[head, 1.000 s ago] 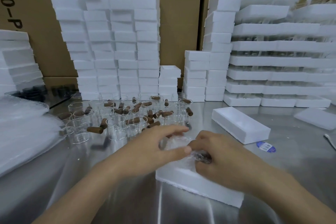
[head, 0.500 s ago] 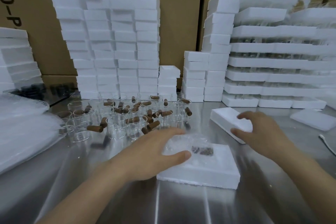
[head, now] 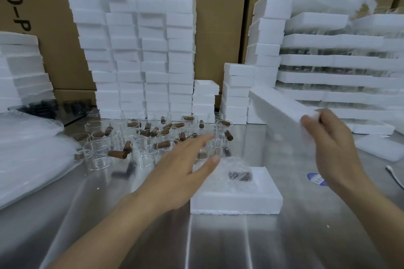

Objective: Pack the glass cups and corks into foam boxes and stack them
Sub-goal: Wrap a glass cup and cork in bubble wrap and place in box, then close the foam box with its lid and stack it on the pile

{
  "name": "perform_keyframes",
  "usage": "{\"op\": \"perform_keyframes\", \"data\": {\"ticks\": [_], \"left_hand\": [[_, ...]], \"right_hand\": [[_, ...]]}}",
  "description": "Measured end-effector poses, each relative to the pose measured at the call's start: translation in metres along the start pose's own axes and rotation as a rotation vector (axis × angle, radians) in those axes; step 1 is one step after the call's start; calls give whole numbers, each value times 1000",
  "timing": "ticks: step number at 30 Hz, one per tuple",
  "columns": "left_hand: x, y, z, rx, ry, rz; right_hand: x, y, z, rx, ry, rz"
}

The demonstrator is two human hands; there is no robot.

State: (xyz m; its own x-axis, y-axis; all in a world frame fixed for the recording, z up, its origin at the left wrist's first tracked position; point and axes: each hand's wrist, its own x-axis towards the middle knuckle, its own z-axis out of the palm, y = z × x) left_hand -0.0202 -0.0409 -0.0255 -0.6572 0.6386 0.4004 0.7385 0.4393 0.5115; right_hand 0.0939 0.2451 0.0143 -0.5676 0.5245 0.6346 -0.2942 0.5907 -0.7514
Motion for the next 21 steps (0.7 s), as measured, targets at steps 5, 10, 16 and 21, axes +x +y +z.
{"op": "perform_keyframes", "data": {"ticks": [5,10,16,21], "left_hand": [[3,12,-12,-372,246,40],[2,15,-22,-399,248,101],[3,12,-31,-398,160,23],[7,2,-34,-358,29,-42]], "right_hand": [[-7,-41,14,745,-297,342],[-15,-40,16,775,-392,688],[-20,-23,27,669,-376,766],[-21,-9,31,360,-294,655]]}}
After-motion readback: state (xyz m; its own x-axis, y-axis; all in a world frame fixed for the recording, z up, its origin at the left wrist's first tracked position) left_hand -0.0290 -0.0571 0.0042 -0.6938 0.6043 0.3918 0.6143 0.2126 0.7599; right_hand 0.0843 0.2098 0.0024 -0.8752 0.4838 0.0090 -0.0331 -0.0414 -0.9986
